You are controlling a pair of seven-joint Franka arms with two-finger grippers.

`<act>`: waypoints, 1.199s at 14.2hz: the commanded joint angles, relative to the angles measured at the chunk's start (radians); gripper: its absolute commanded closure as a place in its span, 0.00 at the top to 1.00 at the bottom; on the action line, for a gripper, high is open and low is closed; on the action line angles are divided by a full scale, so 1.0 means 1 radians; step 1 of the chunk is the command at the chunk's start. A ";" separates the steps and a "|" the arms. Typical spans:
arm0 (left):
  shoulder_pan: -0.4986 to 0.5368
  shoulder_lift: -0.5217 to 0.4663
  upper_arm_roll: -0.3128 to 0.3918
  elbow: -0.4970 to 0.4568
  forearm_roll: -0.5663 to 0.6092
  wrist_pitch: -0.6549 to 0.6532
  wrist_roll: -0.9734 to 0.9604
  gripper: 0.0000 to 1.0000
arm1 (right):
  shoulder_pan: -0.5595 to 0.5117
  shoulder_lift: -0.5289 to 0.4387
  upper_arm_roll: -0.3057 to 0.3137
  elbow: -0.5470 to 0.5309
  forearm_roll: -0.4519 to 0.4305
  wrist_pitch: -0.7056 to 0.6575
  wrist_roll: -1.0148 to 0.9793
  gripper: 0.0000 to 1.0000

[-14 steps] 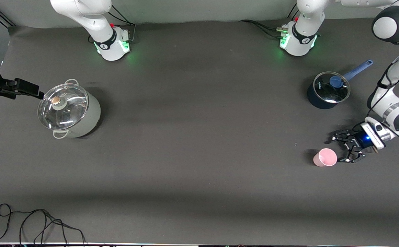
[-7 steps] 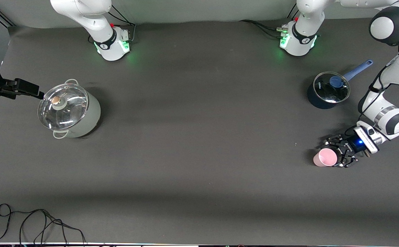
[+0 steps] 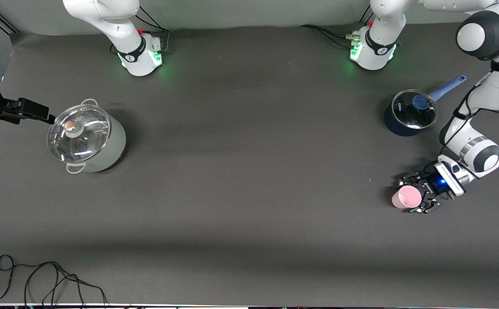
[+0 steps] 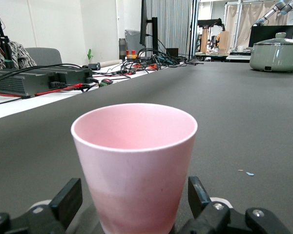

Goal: Transfer pink cup from left to right arm
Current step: 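Close the left gripper around the pink cup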

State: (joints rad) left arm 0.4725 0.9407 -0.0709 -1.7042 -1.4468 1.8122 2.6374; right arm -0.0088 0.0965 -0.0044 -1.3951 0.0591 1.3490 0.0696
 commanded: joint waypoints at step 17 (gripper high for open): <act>-0.057 -0.379 -0.312 -0.366 -0.309 0.365 -0.010 0.56 | -0.007 0.008 -0.002 0.004 0.004 -0.008 0.016 1.00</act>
State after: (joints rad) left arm 0.4228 0.7092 -0.3130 -1.9124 -1.6631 2.0855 2.6325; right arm -0.0135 0.1003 -0.0062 -1.3990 0.0591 1.3489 0.0696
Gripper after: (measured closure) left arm 0.330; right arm 0.000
